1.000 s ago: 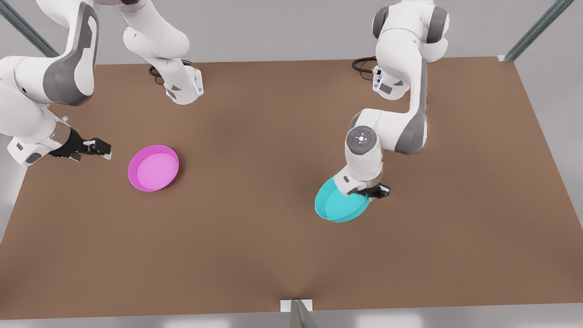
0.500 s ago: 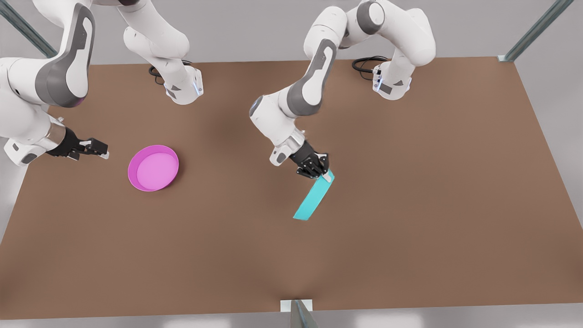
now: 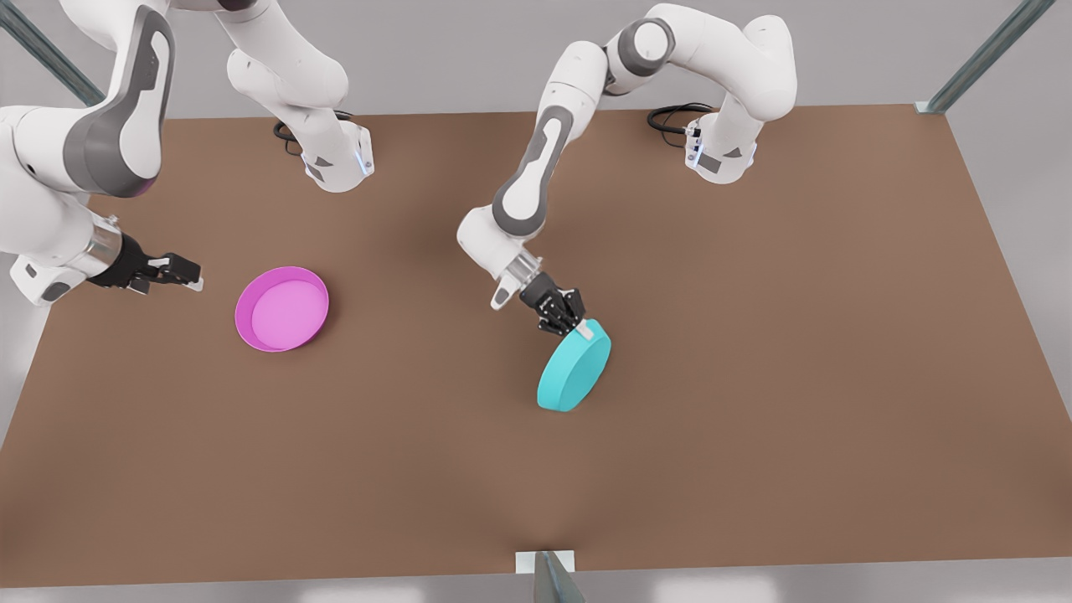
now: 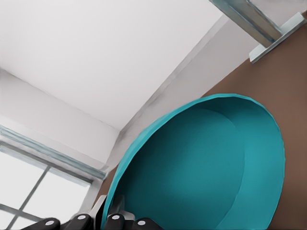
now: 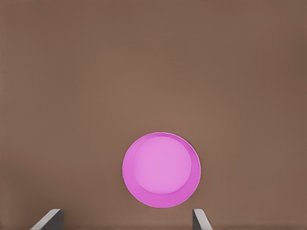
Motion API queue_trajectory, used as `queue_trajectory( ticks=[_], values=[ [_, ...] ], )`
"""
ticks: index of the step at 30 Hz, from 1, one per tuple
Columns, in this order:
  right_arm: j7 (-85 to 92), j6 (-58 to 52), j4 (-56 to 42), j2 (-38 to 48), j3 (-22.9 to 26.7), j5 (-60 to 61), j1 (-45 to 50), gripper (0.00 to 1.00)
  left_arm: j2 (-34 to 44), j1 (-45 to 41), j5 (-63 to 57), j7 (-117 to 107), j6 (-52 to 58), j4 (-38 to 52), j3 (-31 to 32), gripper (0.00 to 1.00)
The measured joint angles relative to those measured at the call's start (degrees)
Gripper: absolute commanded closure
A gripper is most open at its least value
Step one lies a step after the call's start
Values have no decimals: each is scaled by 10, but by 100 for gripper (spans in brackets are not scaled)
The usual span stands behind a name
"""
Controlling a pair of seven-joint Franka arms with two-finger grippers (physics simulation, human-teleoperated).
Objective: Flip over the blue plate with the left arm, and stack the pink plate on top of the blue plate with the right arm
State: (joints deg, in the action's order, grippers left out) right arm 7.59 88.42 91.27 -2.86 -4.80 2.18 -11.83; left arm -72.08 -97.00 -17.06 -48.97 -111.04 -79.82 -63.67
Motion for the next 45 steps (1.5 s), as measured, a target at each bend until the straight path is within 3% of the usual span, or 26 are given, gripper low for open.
queue_trajectory(
  ticks=[7,17,19,20,28,31,34,35,37,39,40,43,44,45],
  values=[
    [0,-1,0,0,0,5,-6,0,-22,-2,-94,-123,-5,-1,27,79],
    [0,-4,-1,1,0,15,-12,0,-36,-2,-116,-256,-4,-1,50,79],
    [1,-5,-1,1,1,15,-12,0,-36,-3,-116,-275,-3,0,51,34],
    [1,-5,-1,1,1,16,-13,0,-36,-4,-116,-284,-2,0,51,21],
    [3,-10,-1,1,1,16,-17,0,-13,-74,-86,-338,55,0,84,17],
    [3,-10,-1,0,1,16,-18,0,47,-108,-42,-352,103,19,115,18],
    [4,-12,4,-4,1,17,-18,0,276,-97,56,-342,172,76,101,19],
    [7,-14,8,-19,1,23,-19,0,363,-77,94,-329,204,83,86,18],
    [18,-18,14,-74,-1,44,-48,0,451,-11,170,-288,265,88,14,16],
    [32,-18,33,-114,0,58,-114,0,476,70,239,-231,314,87,-53,10],
    [40,-16,50,-120,1,63,-134,0,486,120,267,-199,335,87,-66,0],
    [75,12,146,-82,4,69,-169,0,500,276,343,-109,384,88,-71,0],
    [88,26,181,-64,5,70,-177,0,503,400,361,-79,402,116,18,0],
    [101,42,213,-49,5,70,-183,0,511,560,356,-50,420,153,185,0]
  ],
)
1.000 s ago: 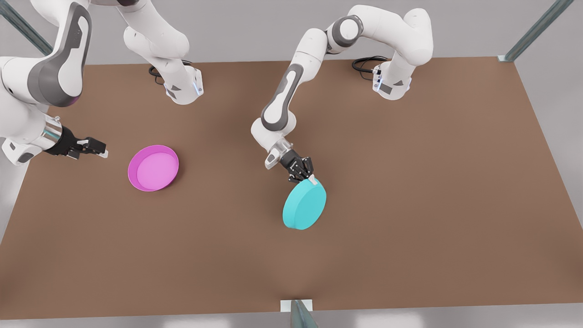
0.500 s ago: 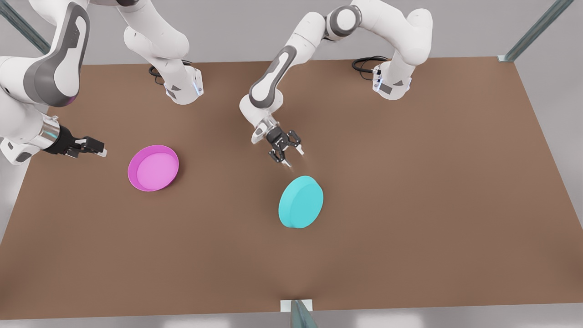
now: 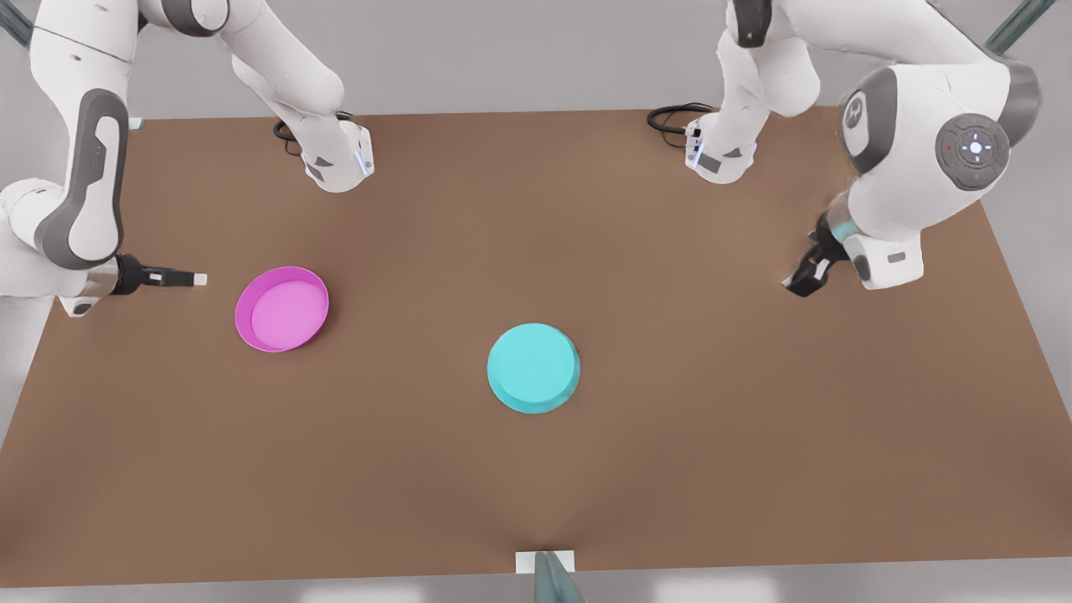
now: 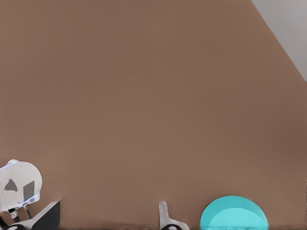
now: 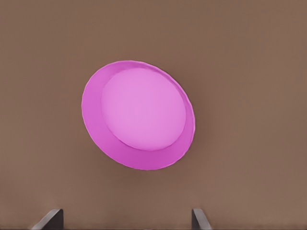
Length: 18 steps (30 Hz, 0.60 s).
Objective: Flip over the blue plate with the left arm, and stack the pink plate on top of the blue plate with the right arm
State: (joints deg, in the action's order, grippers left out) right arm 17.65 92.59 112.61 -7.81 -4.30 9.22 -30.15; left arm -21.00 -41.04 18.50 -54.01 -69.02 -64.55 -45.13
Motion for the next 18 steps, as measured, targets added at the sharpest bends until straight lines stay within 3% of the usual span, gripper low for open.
queue_trajectory(
  ticks=[1,2,4,10,18],
  values=[
    [13,19,39,16,0,0,-5,0,19,161,-29,28,11,8,201,0],
    [26,43,78,32,0,1,-8,0,52,256,-61,55,6,-35,326,0],
    [51,92,127,44,0,1,-13,0,80,310,-103,104,-18,-89,402,0],
    [125,247,178,-1,-1,6,-60,0,95,315,-160,214,-44,-109,430,0],
    [193,372,187,-87,-5,55,-59,0,85,315,-143,300,-62,-119,413,0]
  ],
)
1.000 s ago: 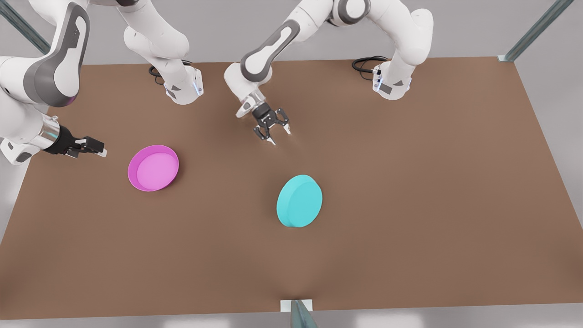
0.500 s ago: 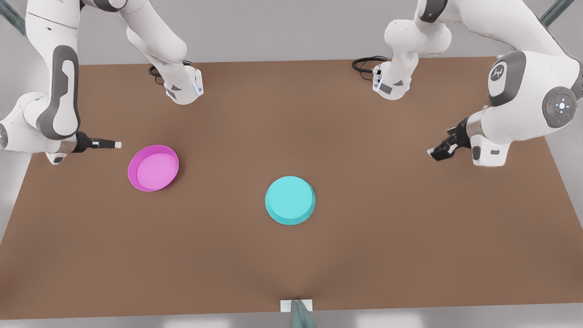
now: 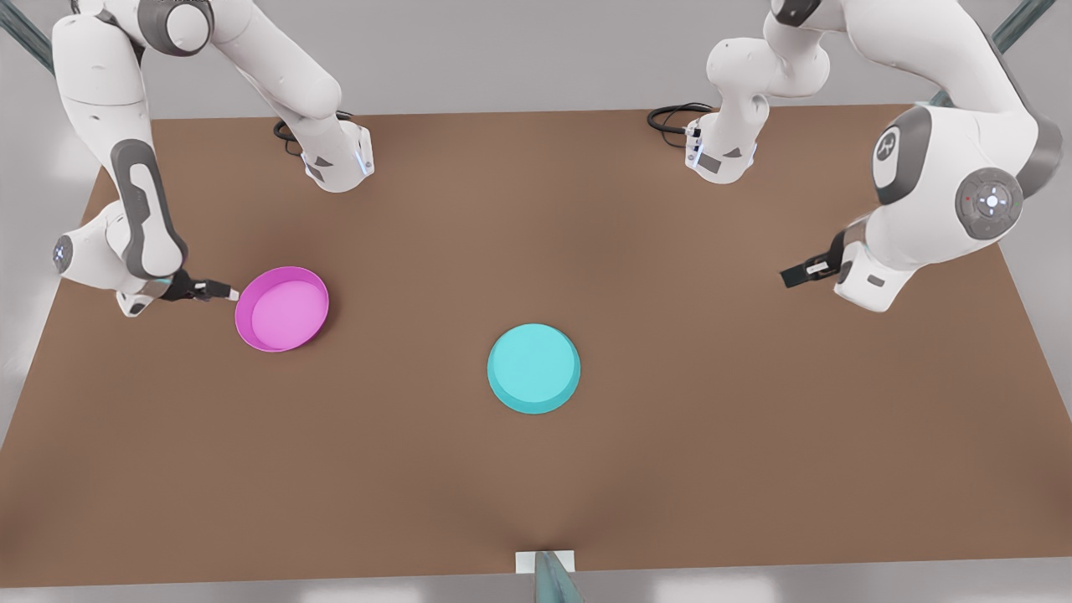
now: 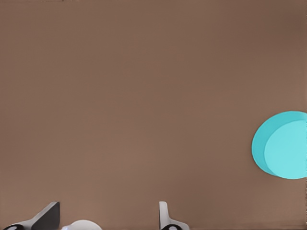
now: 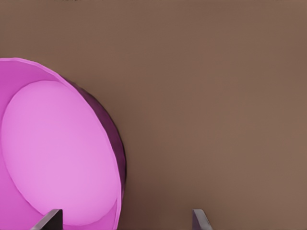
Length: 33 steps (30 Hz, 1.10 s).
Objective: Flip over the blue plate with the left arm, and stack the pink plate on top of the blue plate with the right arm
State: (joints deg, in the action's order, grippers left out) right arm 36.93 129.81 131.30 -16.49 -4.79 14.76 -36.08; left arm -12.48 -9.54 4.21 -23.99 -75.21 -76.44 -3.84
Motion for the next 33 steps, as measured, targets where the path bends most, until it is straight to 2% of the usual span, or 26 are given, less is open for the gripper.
queue_trajectory(
  ticks=[6,18,22,26,29,33],
  values=[
    [34,26,-1,-35,-3,33,4,0,-1,2,12,44,34,16,-7,0],
    [75,15,4,-41,-31,62,5,0,0,3,19,98,53,18,-17,0],
    [84,10,1,-41,-32,67,6,17,0,2,20,109,54,18,-17,0],
    [91,4,-2,-43,-32,68,5,47,-1,2,20,117,55,27,-17,0],
    [95,1,-4,-45,-32,69,5,55,-1,2,20,122,56,30,-17,0],
    [100,-2,-5,-46,-32,69,5,58,-1,3,21,128,57,31,-17,0]
  ],
)
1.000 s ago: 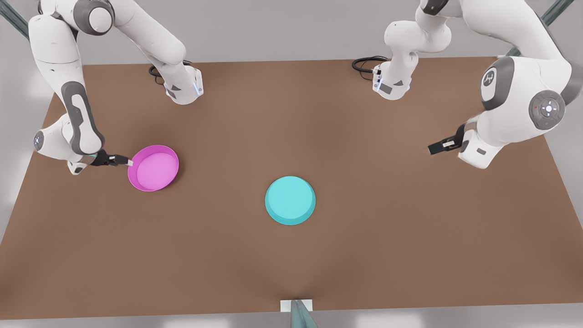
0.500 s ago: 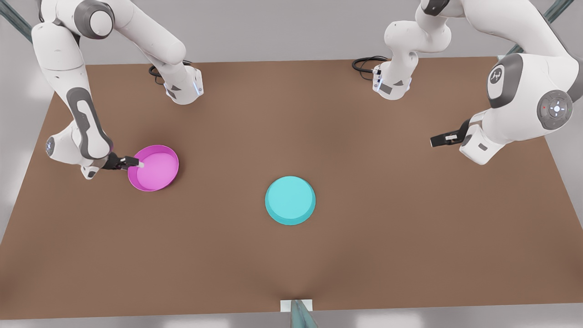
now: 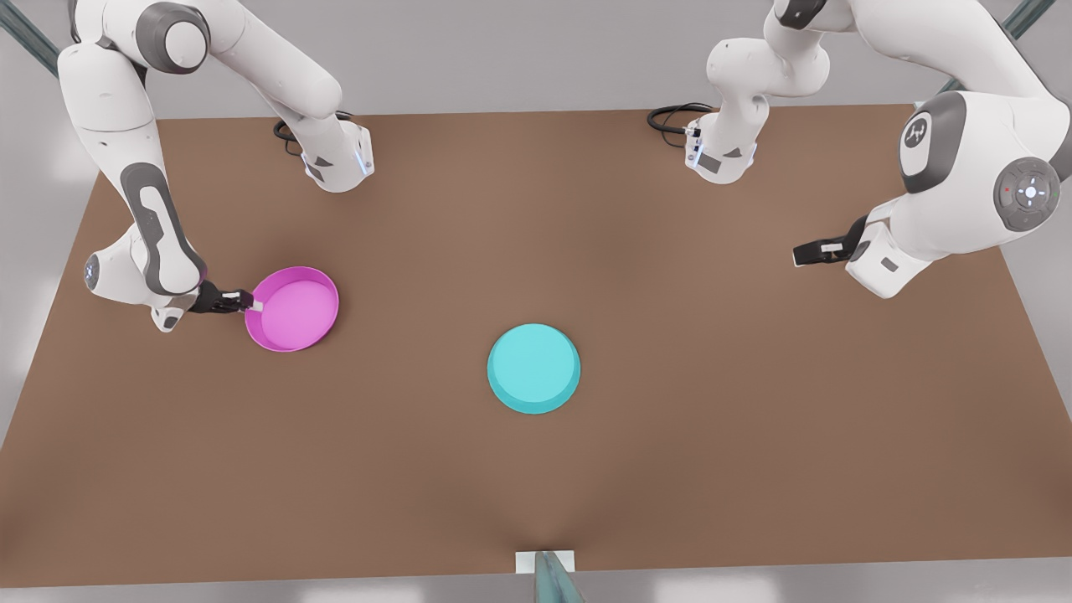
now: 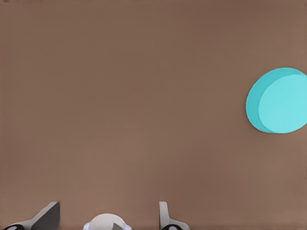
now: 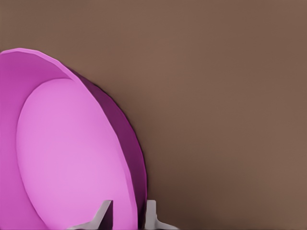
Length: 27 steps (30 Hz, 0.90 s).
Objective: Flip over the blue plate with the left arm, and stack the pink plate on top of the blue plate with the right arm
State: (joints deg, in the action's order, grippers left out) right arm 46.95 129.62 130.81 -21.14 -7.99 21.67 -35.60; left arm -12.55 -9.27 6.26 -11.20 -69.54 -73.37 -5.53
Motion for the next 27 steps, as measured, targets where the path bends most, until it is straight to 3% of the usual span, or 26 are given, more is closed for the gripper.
queue_trajectory(
  ticks=[7,11,20,27],
  values=[
    [5,-1,-3,-8,0,0,2,59,0,0,0,8,0,0,0,0],
    [8,-2,-3,-9,0,1,1,79,1,-1,0,11,0,0,0,0],
    [13,-27,-27,5,-10,7,1,79,3,-1,-1,15,17,29,-9,0],
    [-4,-87,-75,16,-89,75,48,79,-1,1,10,23,51,41,-14,0]
  ],
)
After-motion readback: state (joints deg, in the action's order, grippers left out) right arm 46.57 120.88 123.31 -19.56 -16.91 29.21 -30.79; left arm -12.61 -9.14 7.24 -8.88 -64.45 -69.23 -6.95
